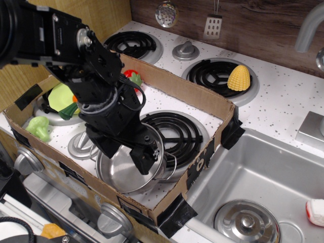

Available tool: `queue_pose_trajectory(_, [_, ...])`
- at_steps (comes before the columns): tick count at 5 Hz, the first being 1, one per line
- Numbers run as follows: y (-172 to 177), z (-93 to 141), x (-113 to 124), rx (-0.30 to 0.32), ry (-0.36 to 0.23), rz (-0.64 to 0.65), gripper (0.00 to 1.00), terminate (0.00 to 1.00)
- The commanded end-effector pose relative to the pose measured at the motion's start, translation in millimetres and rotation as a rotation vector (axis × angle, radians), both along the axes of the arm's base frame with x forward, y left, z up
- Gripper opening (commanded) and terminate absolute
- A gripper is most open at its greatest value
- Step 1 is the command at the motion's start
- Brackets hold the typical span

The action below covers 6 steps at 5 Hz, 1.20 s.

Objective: Take carrot off plate

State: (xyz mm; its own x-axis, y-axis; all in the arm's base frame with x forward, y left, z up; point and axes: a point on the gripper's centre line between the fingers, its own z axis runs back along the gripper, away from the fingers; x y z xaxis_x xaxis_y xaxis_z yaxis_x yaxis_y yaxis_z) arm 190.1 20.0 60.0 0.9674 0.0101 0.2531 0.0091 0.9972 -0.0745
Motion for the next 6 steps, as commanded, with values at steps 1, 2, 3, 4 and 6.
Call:
queue_pose_trajectory(1, [0,0,0,0.0,0.0,0.0,1.0,0.0])
queue_pose_trajectory(2, [3,17,5,-0.022,0.042,0.021,1.0,0.0])
queue_pose_trajectory(3, [8,29,8,0.059,0.021,0.046,1.0,0.0])
queue_pose_trajectory(4, [23,44,13,0.122,0.01,0.088,1.0,0.0])
queue_pose_trajectory(6, [80,55,54,0.208,-0.018,0.09,1.0,0.0])
